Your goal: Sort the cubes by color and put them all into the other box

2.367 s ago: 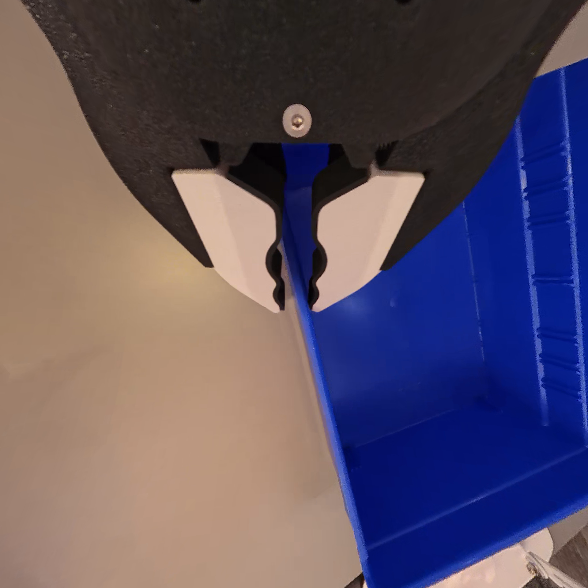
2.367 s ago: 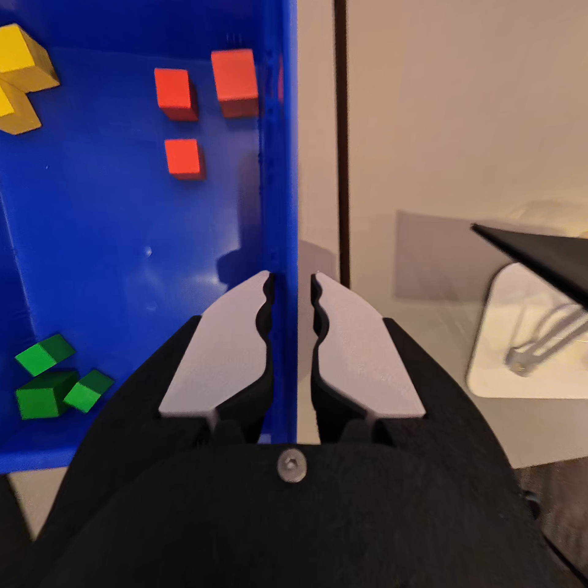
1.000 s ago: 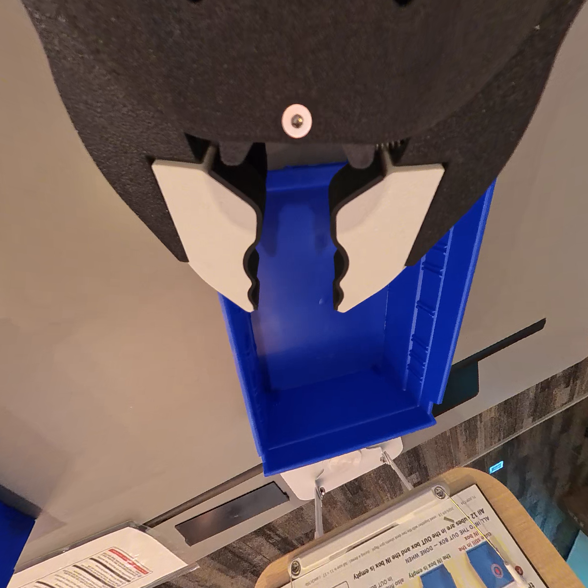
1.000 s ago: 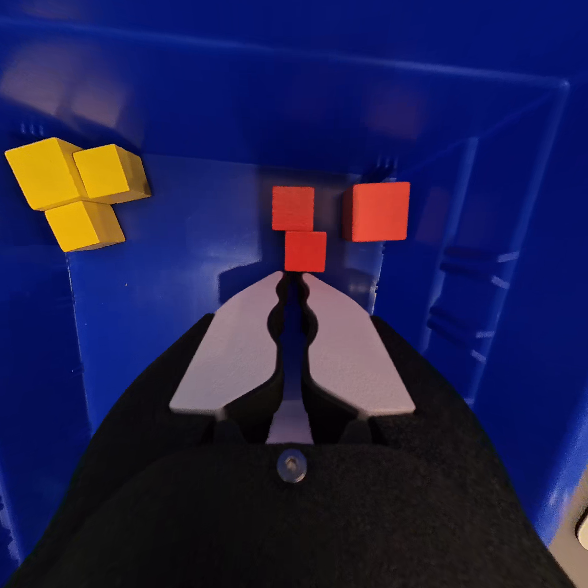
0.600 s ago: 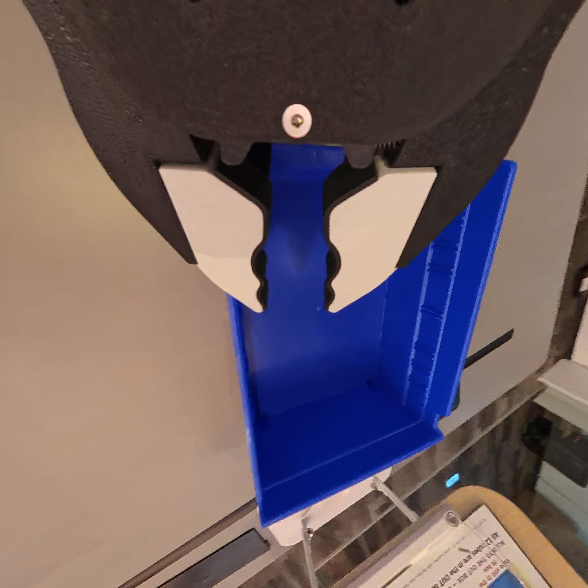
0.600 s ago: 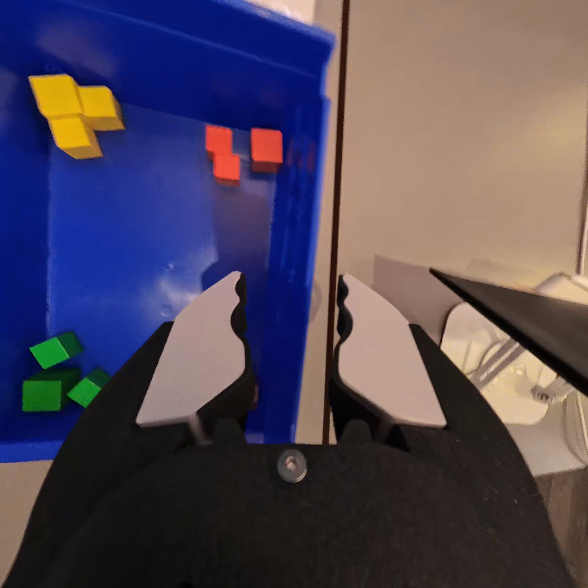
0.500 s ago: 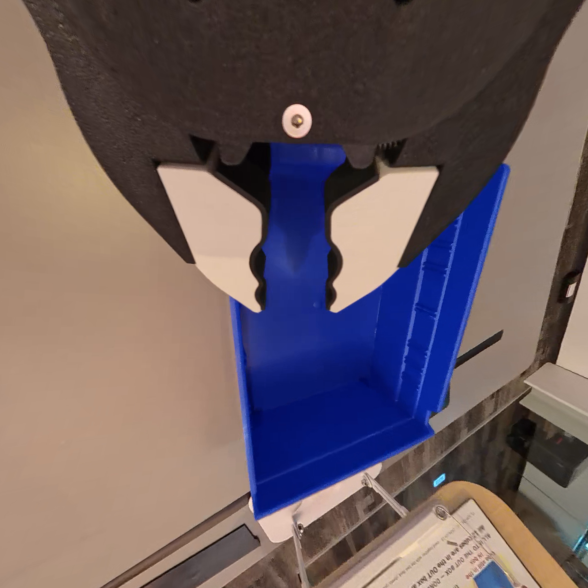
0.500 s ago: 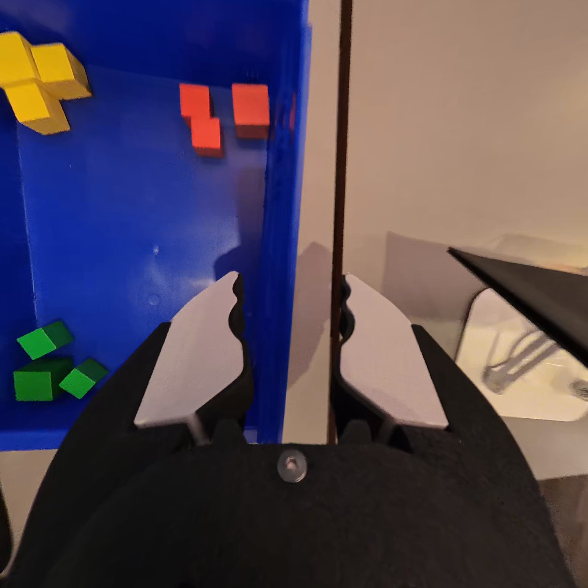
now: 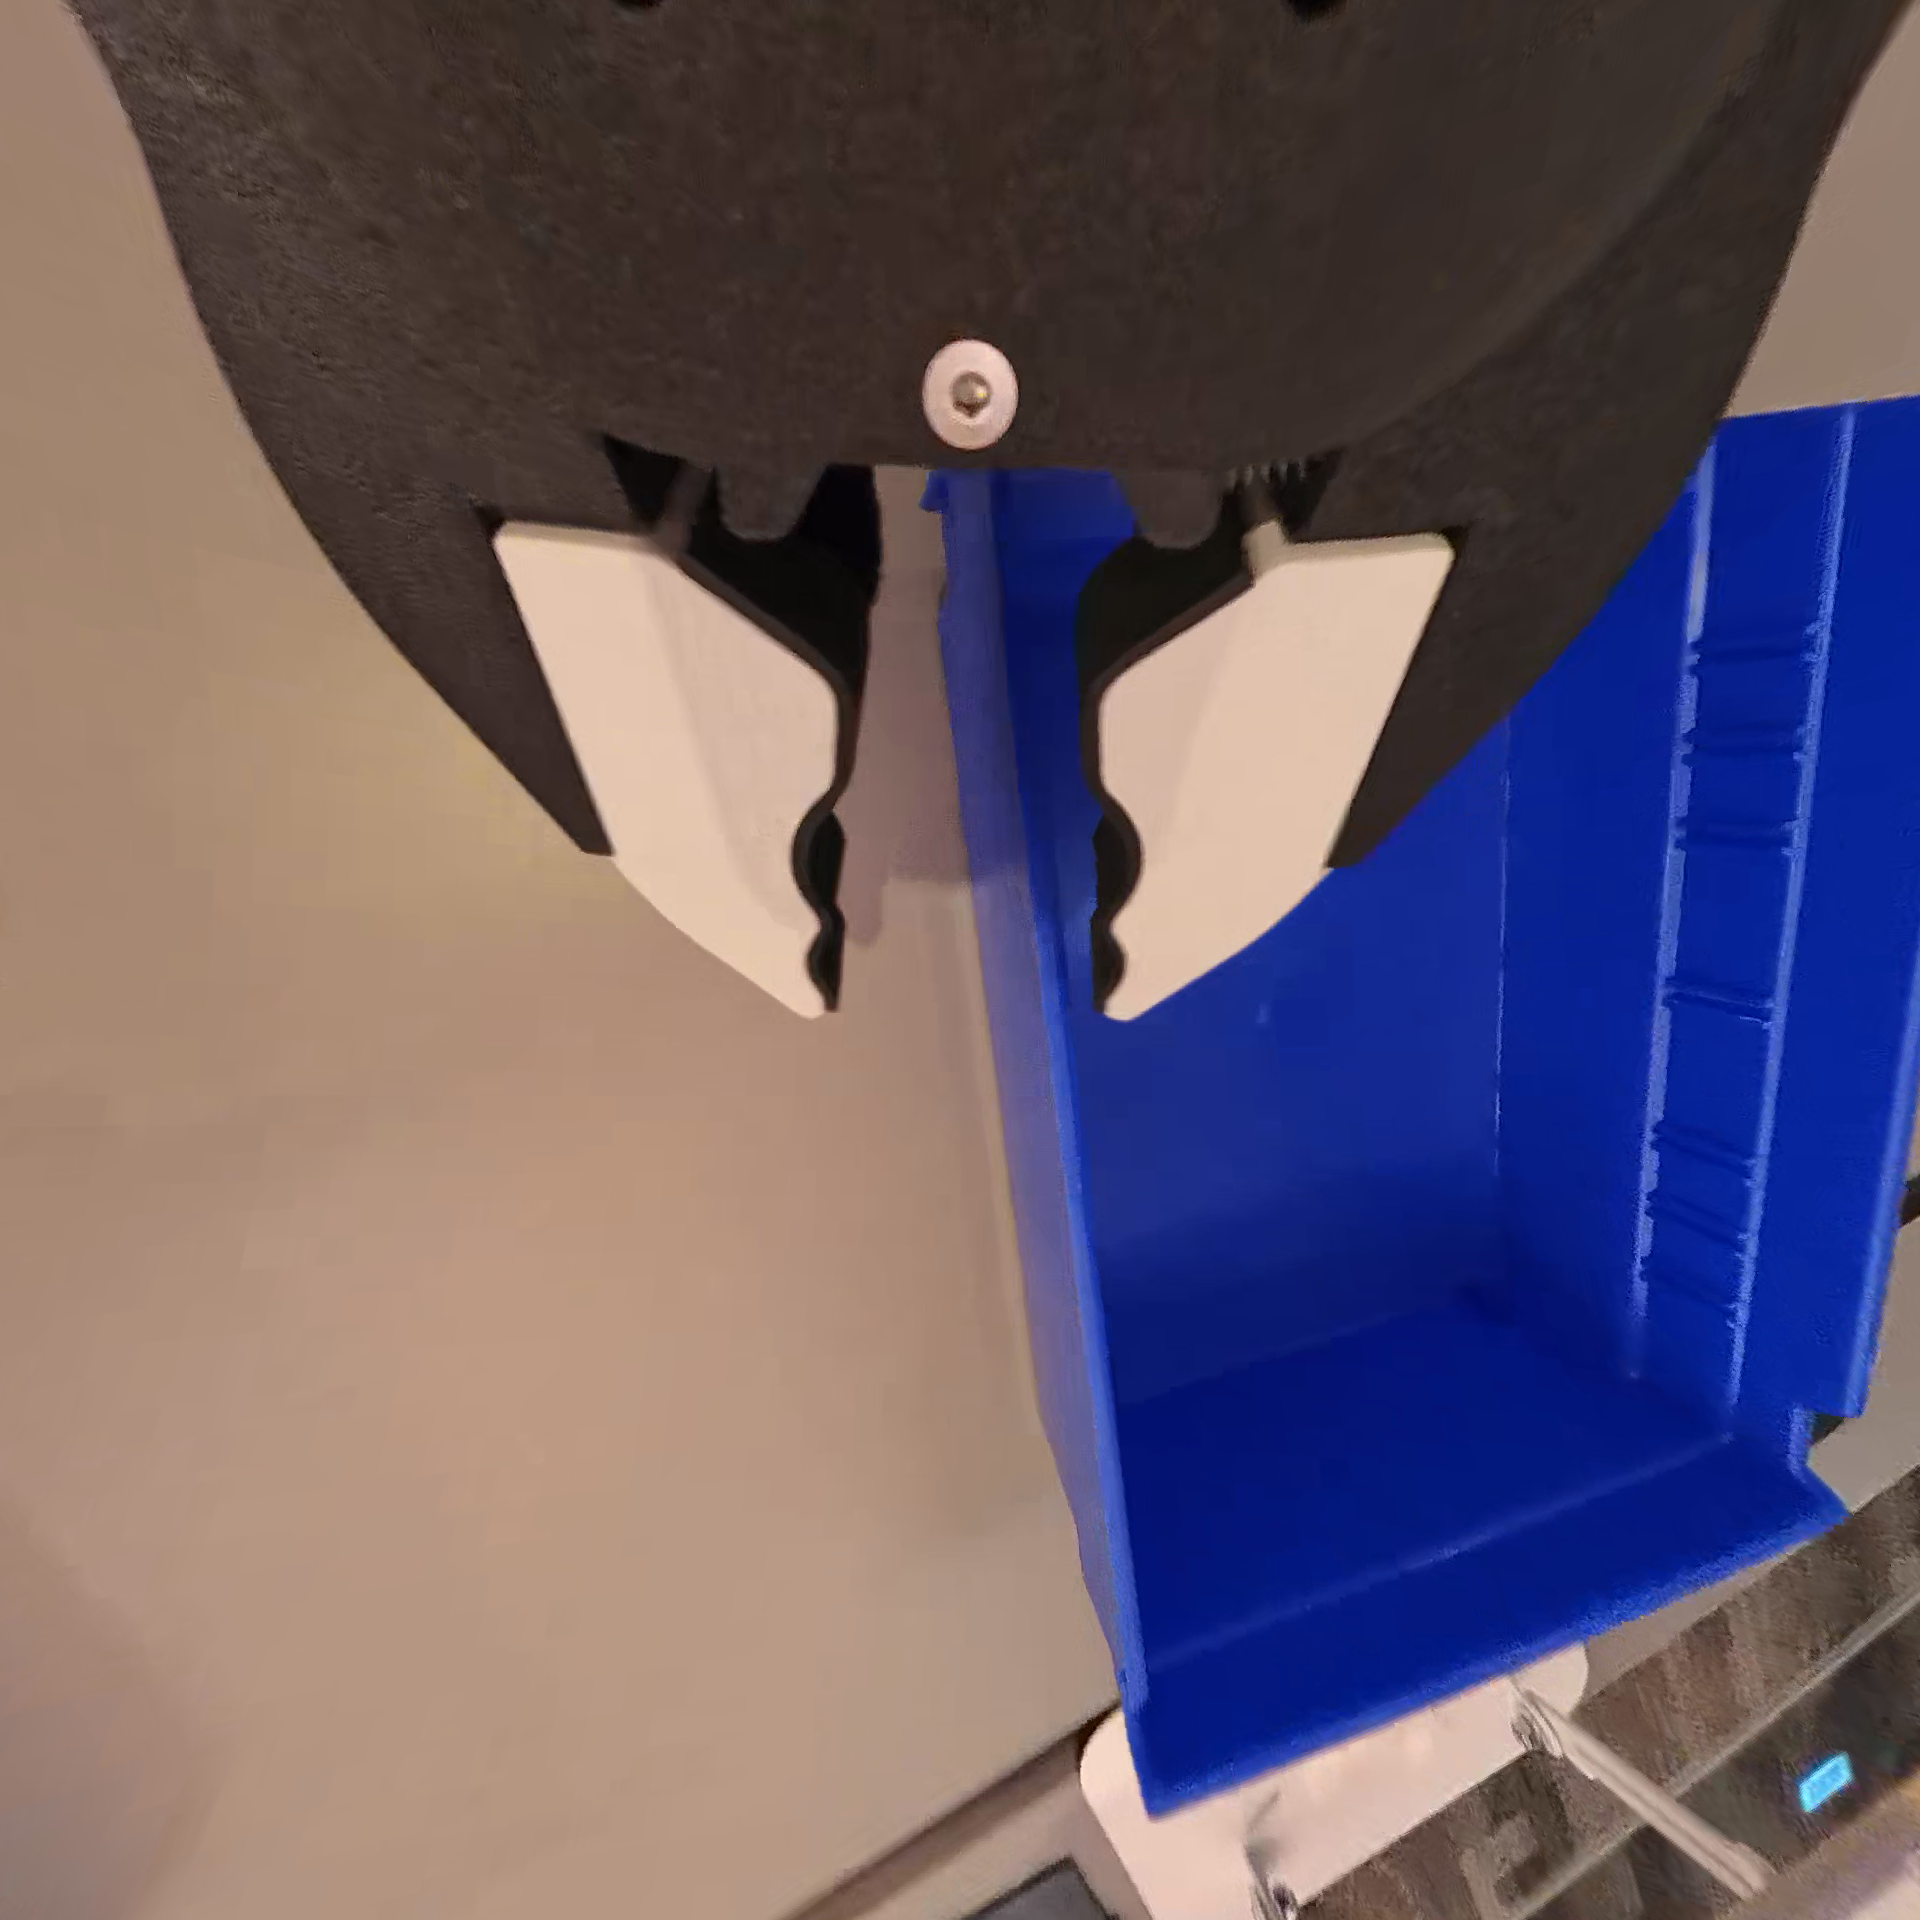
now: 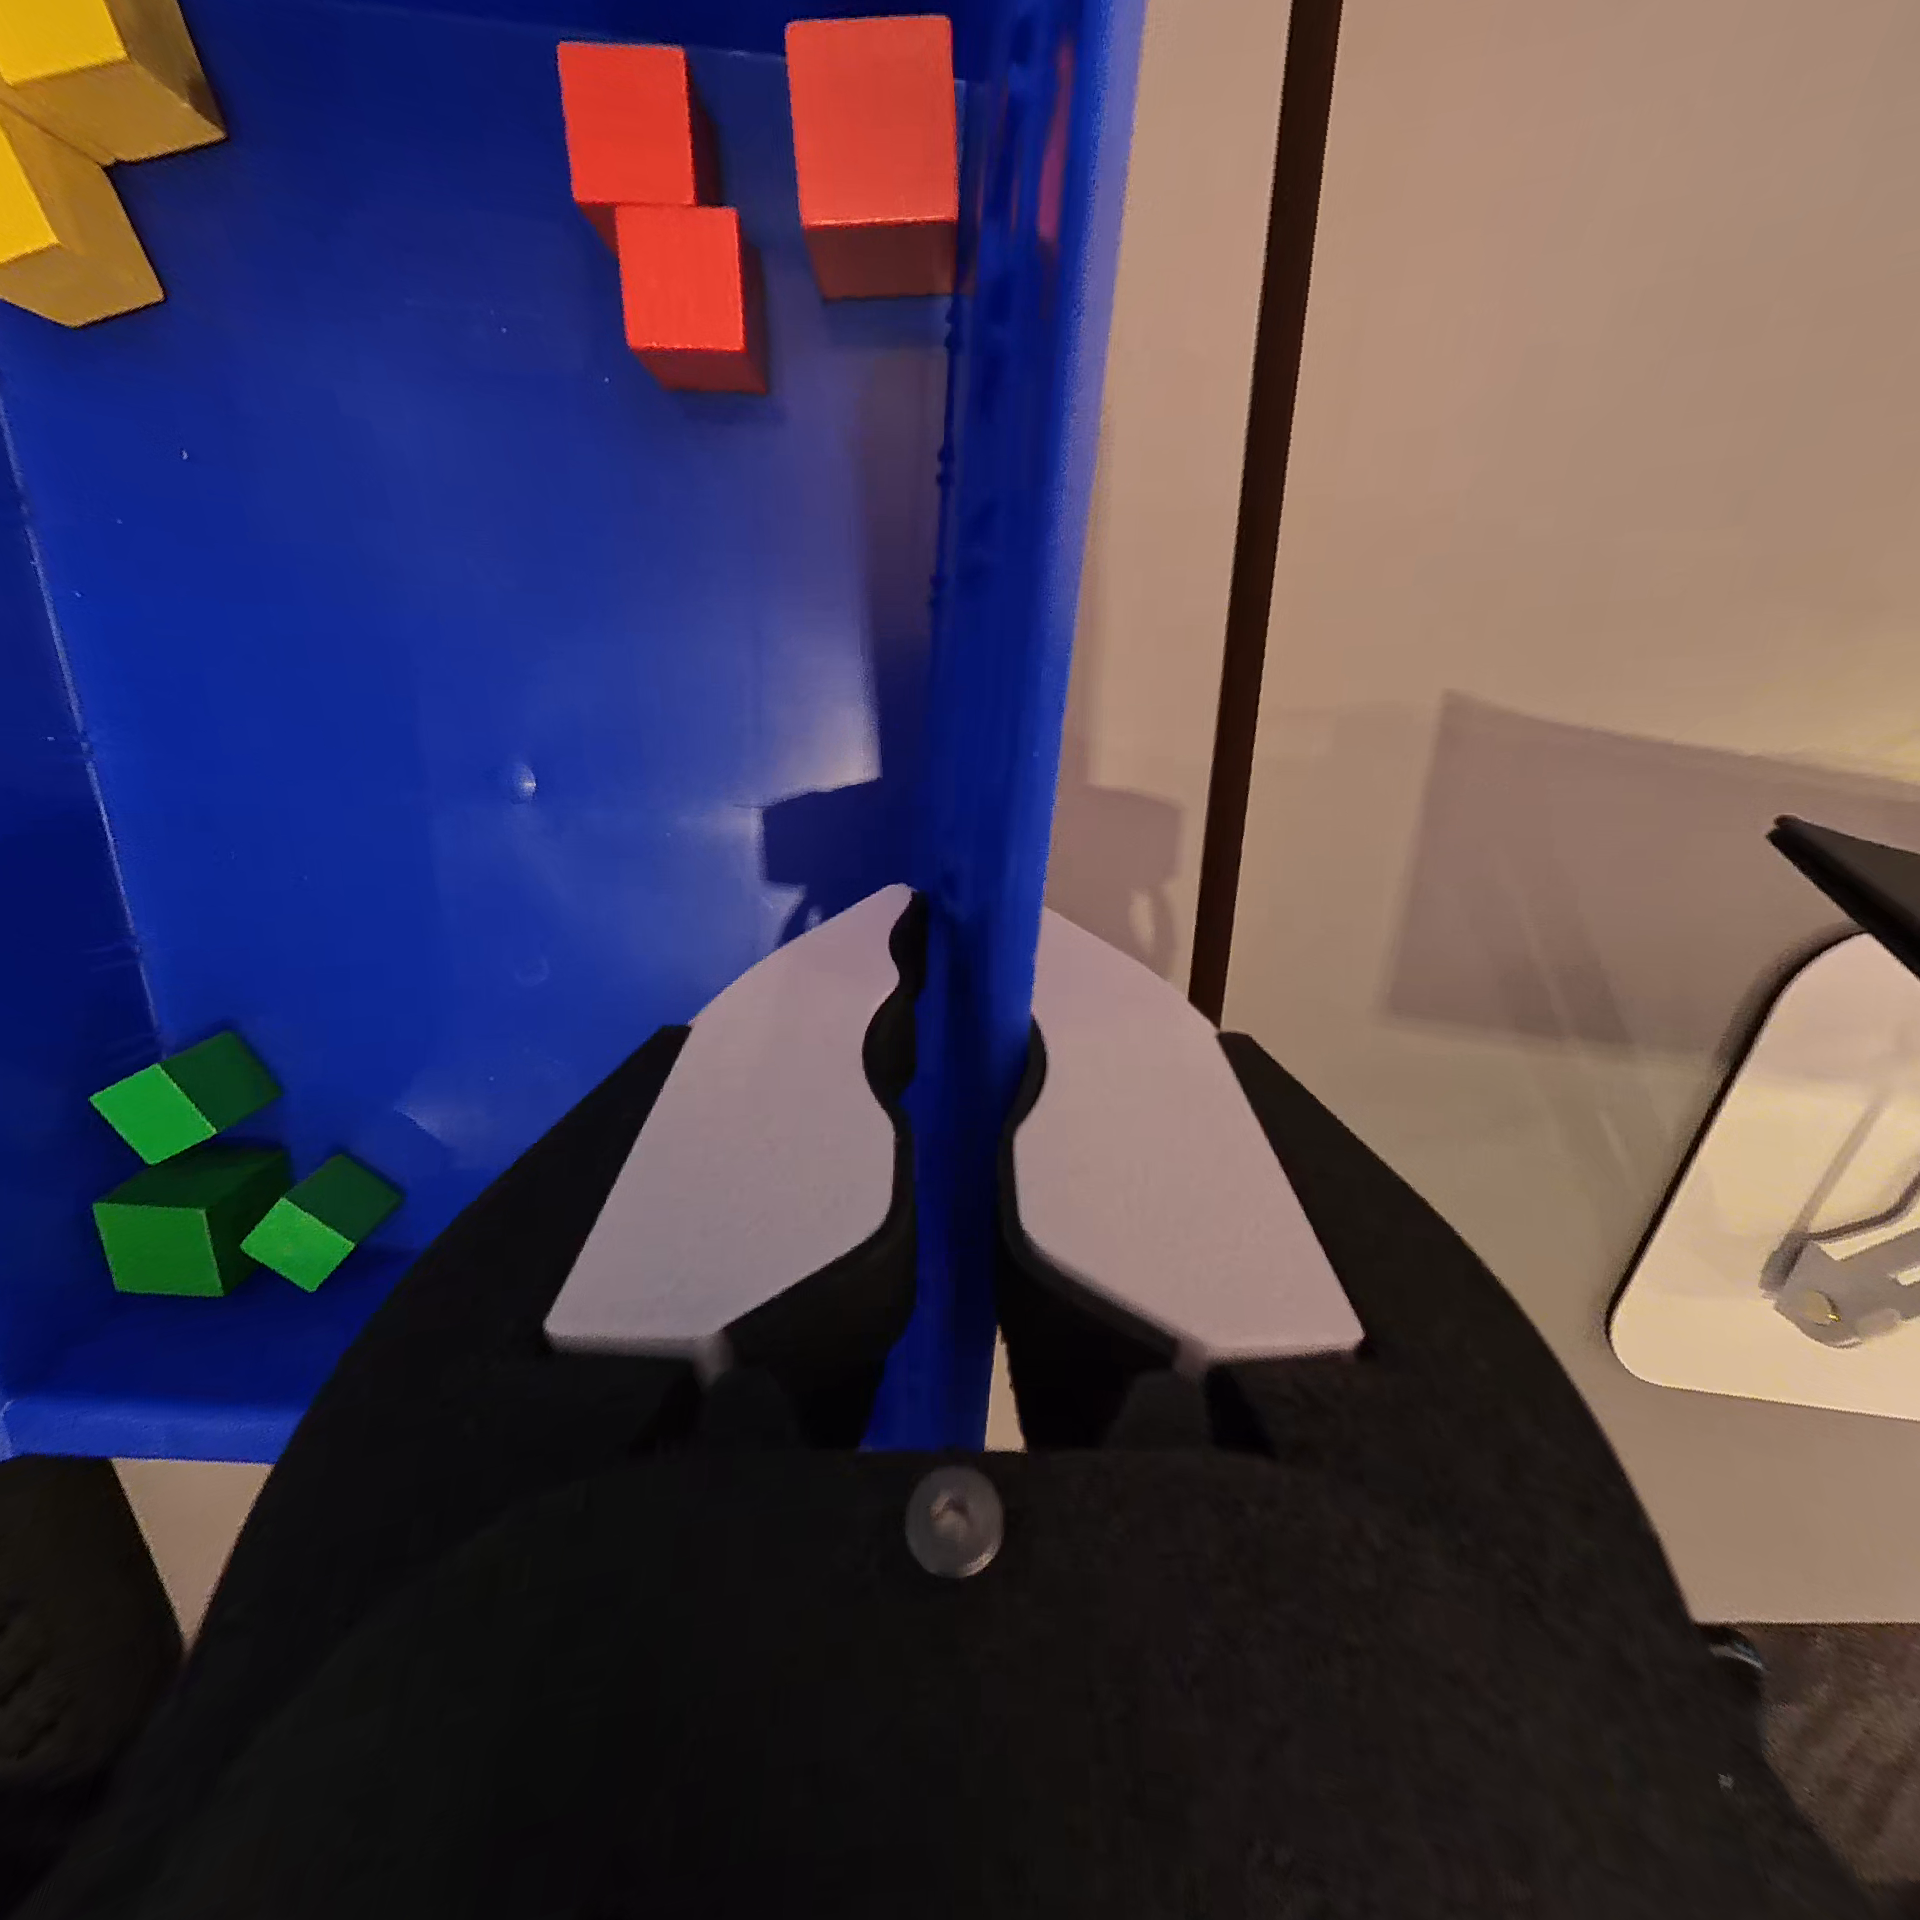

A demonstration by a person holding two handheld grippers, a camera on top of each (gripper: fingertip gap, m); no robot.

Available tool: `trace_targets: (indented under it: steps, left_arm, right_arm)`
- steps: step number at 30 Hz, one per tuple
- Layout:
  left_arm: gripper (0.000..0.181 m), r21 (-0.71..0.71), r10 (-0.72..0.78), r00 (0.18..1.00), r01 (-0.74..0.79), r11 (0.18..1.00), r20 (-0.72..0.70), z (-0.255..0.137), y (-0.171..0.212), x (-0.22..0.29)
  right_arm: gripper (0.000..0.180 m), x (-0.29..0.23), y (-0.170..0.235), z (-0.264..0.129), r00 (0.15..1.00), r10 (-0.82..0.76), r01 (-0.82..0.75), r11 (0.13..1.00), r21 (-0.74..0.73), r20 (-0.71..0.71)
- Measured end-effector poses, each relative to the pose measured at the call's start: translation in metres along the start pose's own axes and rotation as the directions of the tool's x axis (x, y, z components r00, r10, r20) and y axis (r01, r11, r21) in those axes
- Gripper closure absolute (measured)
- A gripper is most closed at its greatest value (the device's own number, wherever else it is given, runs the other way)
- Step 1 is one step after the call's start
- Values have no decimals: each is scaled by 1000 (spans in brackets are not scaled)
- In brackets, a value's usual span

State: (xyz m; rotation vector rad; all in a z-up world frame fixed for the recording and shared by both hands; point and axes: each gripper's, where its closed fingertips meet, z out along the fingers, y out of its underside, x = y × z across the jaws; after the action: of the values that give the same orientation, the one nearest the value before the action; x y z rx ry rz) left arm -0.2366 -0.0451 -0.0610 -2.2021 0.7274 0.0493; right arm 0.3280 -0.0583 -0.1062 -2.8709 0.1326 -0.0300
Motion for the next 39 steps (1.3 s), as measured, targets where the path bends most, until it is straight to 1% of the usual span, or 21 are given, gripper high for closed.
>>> trace_targets:
  steps: [2,3,4,7,13,19,23,26,28,29,31,33,34,36,37,38,39]
  left_arm:
    - [150,-7,34,996,-33,999,87,7,1,-8]
    - [168,-1,58,988,-59,998,141,8,0,-14]
    - [174,5,82,984,-84,996,158,9,-1,-15]
    - [174,19,85,985,-89,996,152,11,-5,-12]
    - [175,14,115,984,-118,993,134,15,-17,8]
    - [174,62,141,985,-148,987,99,17,-31,43]
    - [173,66,217,970,-225,972,111,20,-42,66]
    - [173,77,233,966,-242,967,109,23,-52,83]
    - [173,89,234,966,-244,966,108,25,-58,93]
    - [173,95,231,967,-241,966,105,27,-61,98]
    - [167,109,221,972,-228,967,78,30,-68,111]
    - [153,144,219,974,-225,964,54,30,-76,122]
    - [148,184,213,974,-223,957,73,25,-84,122]
    - [145,273,170,979,-195,942,112,8,-96,112]
    - [144,307,146,984,-170,936,99,-2,-98,106]
    - [141,325,128,990,-140,935,60,-12,-94,101]
    - [142,324,110,994,-107,940,9,-21,-86,95]
  right_arm:
    - [171,-1,0,0,1000,8,-8,1000,10,13]
    - [171,-1,0,0,1000,9,-10,1000,14,17]
    - [171,-1,0,0,1000,10,-11,1000,17,19]
    - [172,-2,1,0,1000,23,-23,999,23,22]
    - [174,-11,2,0,998,41,-42,999,28,45]
    - [174,-26,1,0,998,33,-35,999,30,52]
    - [174,-43,-4,1,998,28,-30,999,30,56]
    - [173,-57,-13,5,998,16,-18,999,29,60]
    - [161,-61,-12,11,999,16,-16,1000,-15,42]
    - [159,-59,-11,12,1000,10,-10,999,-40,5]
    - [164,-58,-13,13,1000,-8,6,998,-58,-24]
    - [172,-67,-17,13,998,27,-24,999,-48,52]
    - [174,-70,-17,14,994,55,-51,998,-46,96]
    - [175,-71,-17,14,987,84,-78,996,-46,140]
    - [175,-71,-17,14,984,88,-82,996,-45,156]
    - [175,-71,-17,14,982,87,-81,996,-43,170]
    - [175,-71,-17,14,980,84,-78,996,-41,182]
